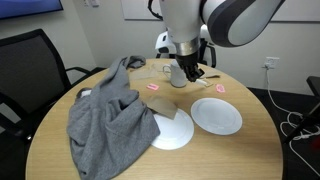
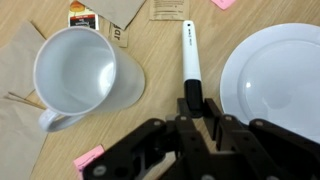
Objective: Put the marker in the mug on the table
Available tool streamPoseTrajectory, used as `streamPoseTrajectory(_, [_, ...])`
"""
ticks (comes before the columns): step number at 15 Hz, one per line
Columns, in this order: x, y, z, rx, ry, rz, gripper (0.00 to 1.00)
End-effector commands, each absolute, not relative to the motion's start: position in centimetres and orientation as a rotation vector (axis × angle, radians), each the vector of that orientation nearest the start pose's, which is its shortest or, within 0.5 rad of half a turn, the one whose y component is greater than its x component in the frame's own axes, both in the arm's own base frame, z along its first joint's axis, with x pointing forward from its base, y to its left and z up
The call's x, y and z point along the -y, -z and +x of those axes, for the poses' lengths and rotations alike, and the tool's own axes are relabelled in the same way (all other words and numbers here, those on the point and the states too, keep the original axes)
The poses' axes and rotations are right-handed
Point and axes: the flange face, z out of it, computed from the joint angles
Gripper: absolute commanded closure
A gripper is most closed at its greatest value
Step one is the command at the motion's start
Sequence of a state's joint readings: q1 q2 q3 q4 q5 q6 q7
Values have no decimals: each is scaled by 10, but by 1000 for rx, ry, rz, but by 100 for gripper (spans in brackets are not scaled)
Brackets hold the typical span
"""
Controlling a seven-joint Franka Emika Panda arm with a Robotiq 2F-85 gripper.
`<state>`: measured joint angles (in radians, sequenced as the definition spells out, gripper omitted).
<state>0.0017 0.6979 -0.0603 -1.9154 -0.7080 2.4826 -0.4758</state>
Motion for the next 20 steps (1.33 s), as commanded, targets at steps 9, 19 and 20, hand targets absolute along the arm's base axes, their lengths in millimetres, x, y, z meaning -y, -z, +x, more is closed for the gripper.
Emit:
streamPoseTrajectory(9, [18, -91, 621, 1711, -427, -3096, 95])
streamPoseTrajectory(19, [8, -123, 614, 1730, -336, -3095, 4])
streamPoseTrajectory(20, [7, -133, 612, 1728, -317, -3099, 0])
